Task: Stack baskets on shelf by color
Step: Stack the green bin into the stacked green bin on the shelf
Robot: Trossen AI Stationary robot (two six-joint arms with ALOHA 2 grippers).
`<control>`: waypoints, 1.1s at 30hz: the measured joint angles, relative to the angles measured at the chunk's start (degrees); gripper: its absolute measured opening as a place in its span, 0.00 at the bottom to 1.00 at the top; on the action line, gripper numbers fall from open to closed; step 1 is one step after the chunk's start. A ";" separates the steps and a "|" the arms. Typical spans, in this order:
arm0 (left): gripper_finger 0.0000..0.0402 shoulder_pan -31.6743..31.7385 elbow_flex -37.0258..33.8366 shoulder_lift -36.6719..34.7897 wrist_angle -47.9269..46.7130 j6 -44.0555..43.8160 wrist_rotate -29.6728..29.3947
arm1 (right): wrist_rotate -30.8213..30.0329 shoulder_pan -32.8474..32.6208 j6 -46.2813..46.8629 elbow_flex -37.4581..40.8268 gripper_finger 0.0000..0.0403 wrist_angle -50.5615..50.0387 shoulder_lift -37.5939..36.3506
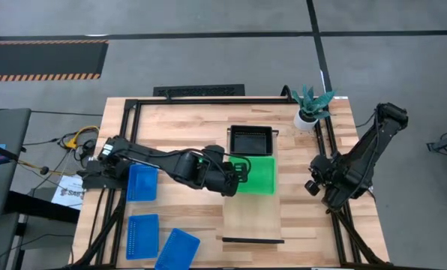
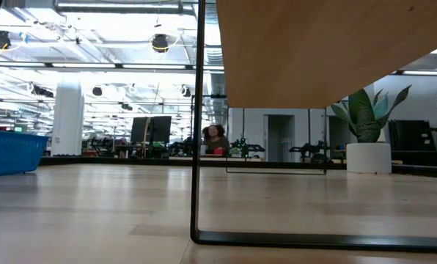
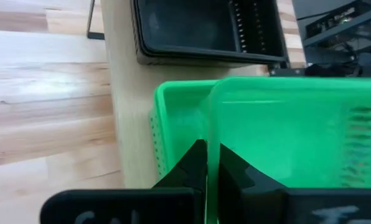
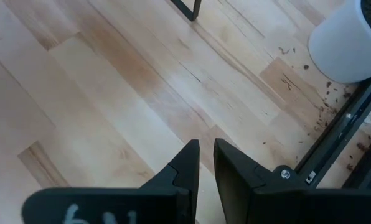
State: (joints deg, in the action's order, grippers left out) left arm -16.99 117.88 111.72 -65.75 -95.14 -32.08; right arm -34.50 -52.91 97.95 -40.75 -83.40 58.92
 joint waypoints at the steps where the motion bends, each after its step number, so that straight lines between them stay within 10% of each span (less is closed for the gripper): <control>1: 0.00 0.03 -0.01 0.00 -0.04 0.22 0.29 | 0.00 0.00 0.00 0.00 0.18 -0.01 -0.02; 18: 0.01 0.52 0.01 1.05 -0.92 0.27 2.44 | 0.00 0.01 -0.20 0.02 0.18 0.06 -0.01; 33: 0.32 0.88 0.01 1.05 -0.75 6.25 1.82 | 0.02 0.01 -0.33 0.04 0.18 0.14 0.00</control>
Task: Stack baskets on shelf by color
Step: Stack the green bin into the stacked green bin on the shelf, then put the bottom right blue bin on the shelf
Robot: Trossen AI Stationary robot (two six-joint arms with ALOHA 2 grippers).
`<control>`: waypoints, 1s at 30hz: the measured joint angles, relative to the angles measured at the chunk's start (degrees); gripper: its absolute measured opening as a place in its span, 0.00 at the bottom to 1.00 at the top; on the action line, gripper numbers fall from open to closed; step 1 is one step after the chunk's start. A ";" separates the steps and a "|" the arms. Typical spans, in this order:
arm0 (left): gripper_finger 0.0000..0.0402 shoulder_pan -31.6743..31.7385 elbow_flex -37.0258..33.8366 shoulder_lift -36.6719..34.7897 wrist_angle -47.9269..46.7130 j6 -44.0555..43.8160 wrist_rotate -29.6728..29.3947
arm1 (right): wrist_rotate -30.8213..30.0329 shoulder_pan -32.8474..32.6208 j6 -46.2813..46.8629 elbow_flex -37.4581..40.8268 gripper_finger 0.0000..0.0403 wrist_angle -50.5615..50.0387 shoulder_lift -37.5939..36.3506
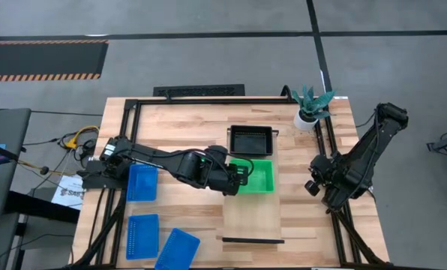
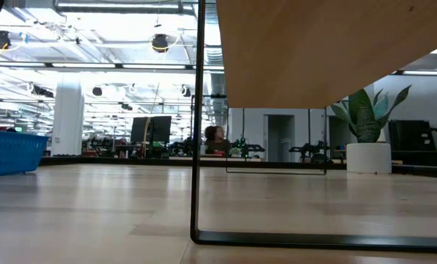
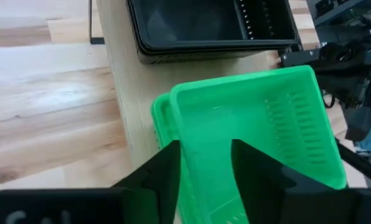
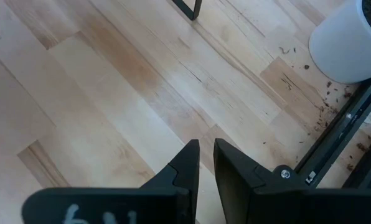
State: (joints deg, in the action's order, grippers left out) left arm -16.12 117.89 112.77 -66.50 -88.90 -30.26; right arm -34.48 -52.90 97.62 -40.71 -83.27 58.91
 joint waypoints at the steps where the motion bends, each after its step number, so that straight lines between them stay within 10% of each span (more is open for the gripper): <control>1: 0.34 0.08 0.00 0.00 0.00 0.59 0.06 | 0.00 0.00 -0.05 0.00 0.18 0.00 -0.01; 19: 0.48 3.46 0.04 -4.23 -4.58 19.83 13.66 | 0.08 0.00 -0.11 0.00 0.18 0.18 -0.02; 30: 0.48 -11.33 -0.21 -6.80 -23.10 16.19 15.29 | 0.09 0.01 -0.11 0.02 0.18 0.66 -0.02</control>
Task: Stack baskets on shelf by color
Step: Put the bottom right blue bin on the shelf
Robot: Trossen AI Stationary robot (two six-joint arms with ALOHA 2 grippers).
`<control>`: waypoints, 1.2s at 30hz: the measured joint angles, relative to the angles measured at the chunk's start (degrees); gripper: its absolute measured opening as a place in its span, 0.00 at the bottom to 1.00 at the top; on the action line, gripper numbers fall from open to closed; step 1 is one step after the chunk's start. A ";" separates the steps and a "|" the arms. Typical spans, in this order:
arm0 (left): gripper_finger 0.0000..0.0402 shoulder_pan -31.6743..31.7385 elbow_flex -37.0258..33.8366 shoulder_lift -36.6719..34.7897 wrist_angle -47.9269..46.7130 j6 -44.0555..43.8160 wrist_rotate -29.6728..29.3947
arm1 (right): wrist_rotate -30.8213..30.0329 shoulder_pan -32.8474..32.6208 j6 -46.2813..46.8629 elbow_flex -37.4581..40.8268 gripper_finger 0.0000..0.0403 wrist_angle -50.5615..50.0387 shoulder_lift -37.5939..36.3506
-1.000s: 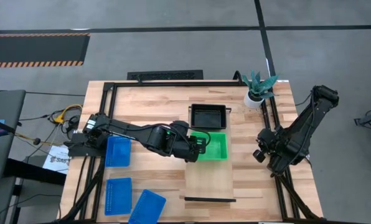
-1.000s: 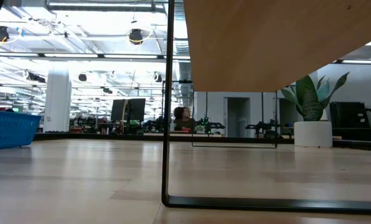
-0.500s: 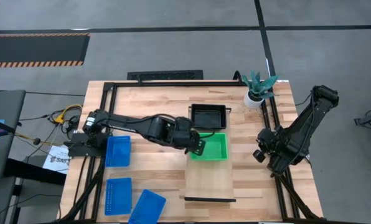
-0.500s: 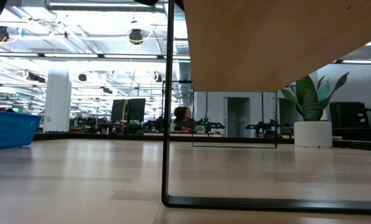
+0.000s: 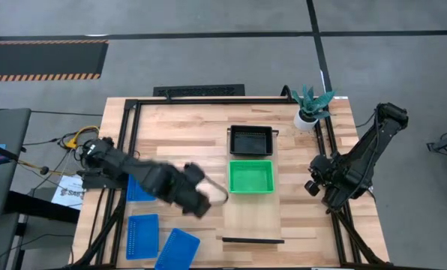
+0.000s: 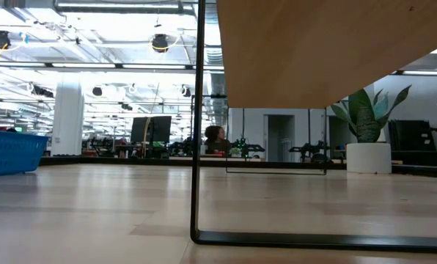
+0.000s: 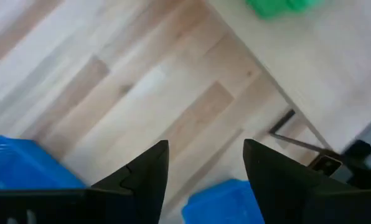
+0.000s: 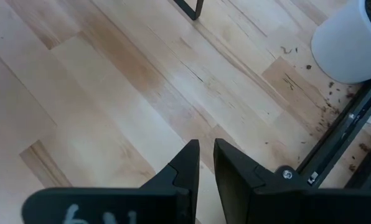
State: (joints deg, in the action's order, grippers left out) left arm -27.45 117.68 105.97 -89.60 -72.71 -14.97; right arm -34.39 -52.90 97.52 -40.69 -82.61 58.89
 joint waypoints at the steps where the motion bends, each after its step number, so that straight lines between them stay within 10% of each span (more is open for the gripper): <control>1: 0.48 -1.86 -0.53 0.23 0.78 -1.62 -1.18 | 0.00 0.01 0.02 0.00 0.18 0.21 0.00; 12: 0.48 -14.99 -2.83 9.89 5.10 -8.77 -12.97 | 0.00 0.01 0.02 0.00 0.18 0.55 0.02; 24: 0.48 -15.94 -2.83 23.44 4.89 6.34 5.69 | 0.00 0.00 -0.46 0.00 0.18 0.62 0.02; 36: 0.48 -16.40 -2.79 21.40 3.61 18.91 1.19 | 0.00 -0.01 -0.53 0.00 0.18 0.59 0.02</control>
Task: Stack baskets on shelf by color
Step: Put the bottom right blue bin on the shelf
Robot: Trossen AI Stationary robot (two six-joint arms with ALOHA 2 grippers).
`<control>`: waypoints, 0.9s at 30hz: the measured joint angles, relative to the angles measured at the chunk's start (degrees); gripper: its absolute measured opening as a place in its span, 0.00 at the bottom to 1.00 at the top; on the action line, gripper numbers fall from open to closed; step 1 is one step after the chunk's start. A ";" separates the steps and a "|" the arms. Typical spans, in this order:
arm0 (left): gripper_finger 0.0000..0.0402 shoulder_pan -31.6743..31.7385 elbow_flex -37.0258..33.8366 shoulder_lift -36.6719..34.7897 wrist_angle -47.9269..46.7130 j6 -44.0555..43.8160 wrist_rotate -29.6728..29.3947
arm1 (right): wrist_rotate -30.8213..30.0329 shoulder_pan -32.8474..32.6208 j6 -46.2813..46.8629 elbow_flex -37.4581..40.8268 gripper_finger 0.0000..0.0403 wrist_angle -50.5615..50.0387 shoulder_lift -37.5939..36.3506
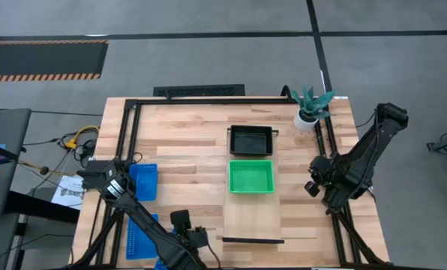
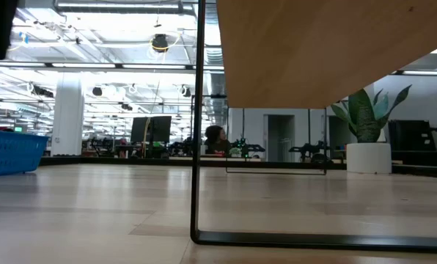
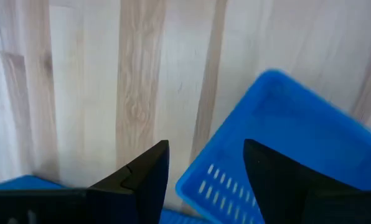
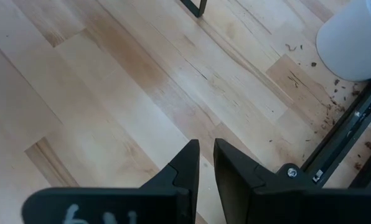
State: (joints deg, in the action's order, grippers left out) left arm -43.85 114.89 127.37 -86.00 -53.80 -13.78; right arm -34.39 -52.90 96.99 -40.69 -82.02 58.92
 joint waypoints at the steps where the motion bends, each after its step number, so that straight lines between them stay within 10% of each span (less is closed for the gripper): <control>1: 0.48 -0.15 0.00 0.00 -0.28 1.39 0.02 | 0.00 0.00 -0.02 0.00 0.18 0.00 0.00; 27: 0.48 -0.51 -0.02 0.02 1.70 14.20 -1.27 | -0.02 0.07 0.05 0.00 0.18 0.11 0.00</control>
State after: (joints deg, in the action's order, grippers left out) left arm -44.36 114.87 127.39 -84.29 -39.60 -15.05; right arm -34.41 -52.84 97.03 -40.69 -81.91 58.92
